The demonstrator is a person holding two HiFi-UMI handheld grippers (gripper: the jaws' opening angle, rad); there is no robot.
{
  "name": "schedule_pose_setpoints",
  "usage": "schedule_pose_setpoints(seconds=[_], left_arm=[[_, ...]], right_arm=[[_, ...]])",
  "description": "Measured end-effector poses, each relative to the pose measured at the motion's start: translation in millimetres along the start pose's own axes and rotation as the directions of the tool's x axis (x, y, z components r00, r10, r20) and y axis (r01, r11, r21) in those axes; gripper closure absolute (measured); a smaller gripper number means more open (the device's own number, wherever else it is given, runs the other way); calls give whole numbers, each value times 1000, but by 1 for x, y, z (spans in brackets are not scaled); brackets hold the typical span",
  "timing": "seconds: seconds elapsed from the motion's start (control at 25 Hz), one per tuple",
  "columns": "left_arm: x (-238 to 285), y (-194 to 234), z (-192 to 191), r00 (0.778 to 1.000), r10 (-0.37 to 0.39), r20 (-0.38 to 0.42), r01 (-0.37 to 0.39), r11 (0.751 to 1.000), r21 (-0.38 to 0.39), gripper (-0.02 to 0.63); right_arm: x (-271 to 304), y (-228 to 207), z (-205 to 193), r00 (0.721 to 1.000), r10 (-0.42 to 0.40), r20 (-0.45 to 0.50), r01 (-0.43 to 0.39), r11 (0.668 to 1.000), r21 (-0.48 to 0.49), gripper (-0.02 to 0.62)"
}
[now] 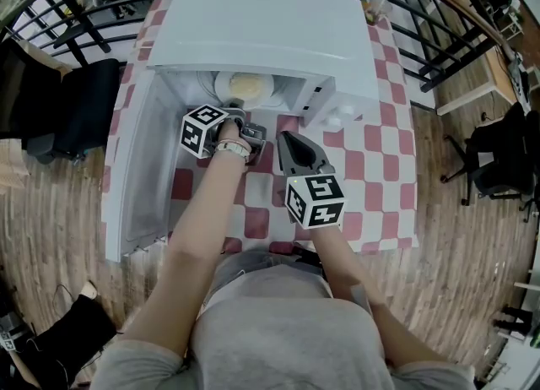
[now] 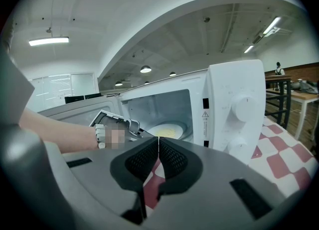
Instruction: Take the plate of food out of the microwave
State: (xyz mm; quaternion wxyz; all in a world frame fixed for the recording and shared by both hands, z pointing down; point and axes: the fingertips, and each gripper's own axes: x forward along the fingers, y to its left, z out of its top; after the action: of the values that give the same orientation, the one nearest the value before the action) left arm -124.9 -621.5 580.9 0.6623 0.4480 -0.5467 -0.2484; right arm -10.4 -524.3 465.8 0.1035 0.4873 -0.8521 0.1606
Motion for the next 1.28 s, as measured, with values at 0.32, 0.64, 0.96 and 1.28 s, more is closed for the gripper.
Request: schedule_pose_setpoints(seconds=[0.32,0.64,0.96,1.28], left_arm=[[-5,-6,1,1000,-7,-8,6,1000,-30,567],[-12,-16,2,994,-107,0,107,994,-14,591],[-19,-13,-1,985,-174,12,174,984,-24,594],[-30,-19,-6,973,-231,29,231,973,-11,594]], right_arm=[[0,-3,0,1000,-10,2,10,1000,8,568],[1,0,-1,1000,-10,-2,10,1000,17,568],[-1,3,-3,1000,1,-1,-1,1000,9,569],[-12,3,-2,1000,15,12,-15,1000,0,569]])
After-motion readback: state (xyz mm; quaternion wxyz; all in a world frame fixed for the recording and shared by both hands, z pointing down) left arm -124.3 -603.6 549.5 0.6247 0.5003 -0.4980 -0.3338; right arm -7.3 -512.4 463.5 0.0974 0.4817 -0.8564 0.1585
